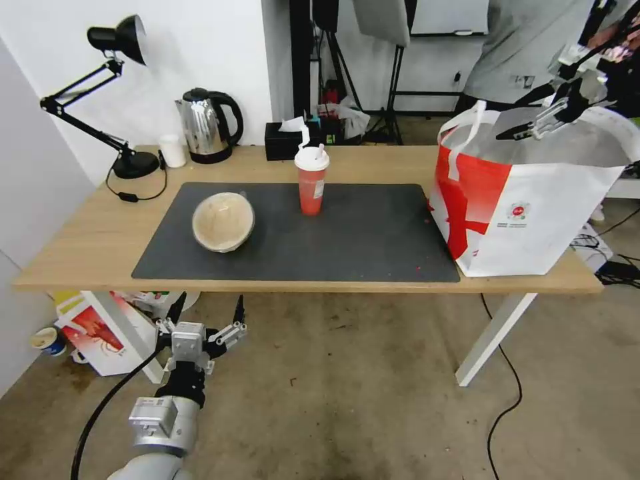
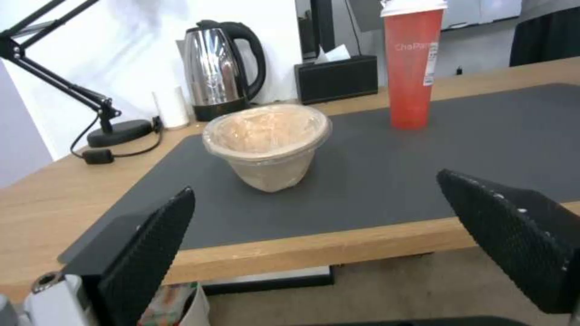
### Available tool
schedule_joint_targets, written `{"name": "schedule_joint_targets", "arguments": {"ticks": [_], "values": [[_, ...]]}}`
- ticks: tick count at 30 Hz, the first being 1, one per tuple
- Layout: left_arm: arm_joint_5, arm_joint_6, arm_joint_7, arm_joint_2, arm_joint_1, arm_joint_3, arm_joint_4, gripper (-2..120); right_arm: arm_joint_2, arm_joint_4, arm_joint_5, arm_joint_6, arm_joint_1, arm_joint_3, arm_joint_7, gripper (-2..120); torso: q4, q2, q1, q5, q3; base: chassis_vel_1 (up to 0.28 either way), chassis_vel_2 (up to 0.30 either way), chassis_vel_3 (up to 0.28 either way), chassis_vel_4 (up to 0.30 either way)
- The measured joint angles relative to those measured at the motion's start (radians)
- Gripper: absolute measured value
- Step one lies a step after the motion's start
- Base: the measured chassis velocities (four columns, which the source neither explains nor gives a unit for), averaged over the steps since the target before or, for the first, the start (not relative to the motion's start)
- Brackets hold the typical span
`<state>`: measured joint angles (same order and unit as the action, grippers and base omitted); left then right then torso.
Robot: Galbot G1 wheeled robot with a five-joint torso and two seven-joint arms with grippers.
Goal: Pick up the trash from the table and place it into the takeout bag.
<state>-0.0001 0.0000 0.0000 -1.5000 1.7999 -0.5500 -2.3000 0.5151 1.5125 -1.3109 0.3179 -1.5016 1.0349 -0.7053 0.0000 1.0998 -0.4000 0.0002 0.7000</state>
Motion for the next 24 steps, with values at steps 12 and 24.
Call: {"name": "schedule_joint_targets", "arguments": {"ticks": [12, 24], "values": [[0.0, 0.0, 0.0, 0.0, 0.0, 0.0, 0.0, 100, -0.17, 0.383, -0.247, -0.028, 0.239, -0.048, 0.335, 100, -0.0003, 0.0, 0.0, 0.0, 0.0, 0.0, 0.0, 0.0, 0.0], [0.0, 0.0, 0.0, 0.0, 0.0, 0.0, 0.0, 100, -0.418, 0.719, -0.241, -0.18, 0.27, -0.049, 0.742, 100, 0.0001, 0.0, 0.0, -0.0005, 0.0, 0.0, 0.0, 0.0, 0.0]]}}
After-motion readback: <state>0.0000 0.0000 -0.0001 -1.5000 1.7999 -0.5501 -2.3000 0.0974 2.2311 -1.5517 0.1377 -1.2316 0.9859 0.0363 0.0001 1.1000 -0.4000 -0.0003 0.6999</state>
